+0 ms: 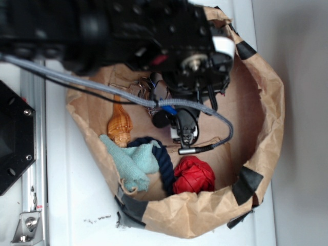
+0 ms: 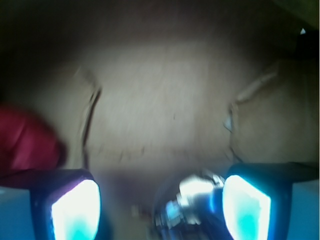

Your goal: Grab the silver keys.

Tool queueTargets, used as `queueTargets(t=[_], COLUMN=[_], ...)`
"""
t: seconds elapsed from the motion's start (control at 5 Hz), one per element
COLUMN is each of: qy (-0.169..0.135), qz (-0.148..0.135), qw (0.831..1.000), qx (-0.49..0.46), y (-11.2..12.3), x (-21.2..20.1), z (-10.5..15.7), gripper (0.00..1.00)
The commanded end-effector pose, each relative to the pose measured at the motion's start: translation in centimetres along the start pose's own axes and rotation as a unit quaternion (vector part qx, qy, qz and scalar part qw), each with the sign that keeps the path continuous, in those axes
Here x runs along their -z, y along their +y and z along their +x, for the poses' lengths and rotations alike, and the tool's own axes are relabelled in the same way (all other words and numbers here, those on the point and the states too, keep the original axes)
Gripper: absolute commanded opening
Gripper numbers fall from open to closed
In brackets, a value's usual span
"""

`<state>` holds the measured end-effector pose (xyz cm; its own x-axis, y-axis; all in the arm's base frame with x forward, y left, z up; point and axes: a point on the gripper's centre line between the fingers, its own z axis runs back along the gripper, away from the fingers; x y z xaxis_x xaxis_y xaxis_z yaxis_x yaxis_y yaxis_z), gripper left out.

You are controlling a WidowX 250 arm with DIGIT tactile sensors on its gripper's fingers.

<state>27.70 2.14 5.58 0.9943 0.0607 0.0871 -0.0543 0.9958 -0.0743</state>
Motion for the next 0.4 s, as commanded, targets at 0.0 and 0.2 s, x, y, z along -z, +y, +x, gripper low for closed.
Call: queueTargets(t=[0.0,0.2], qy=[-0.022,-0.012], qz=[0.019,0.019], qw=[0.999,0.999], qx=[-0.027,-0.025], y=[0.08,0.11], x=[0.89,1.07], z=[-0.04,0.00], gripper=[1.00,1.00])
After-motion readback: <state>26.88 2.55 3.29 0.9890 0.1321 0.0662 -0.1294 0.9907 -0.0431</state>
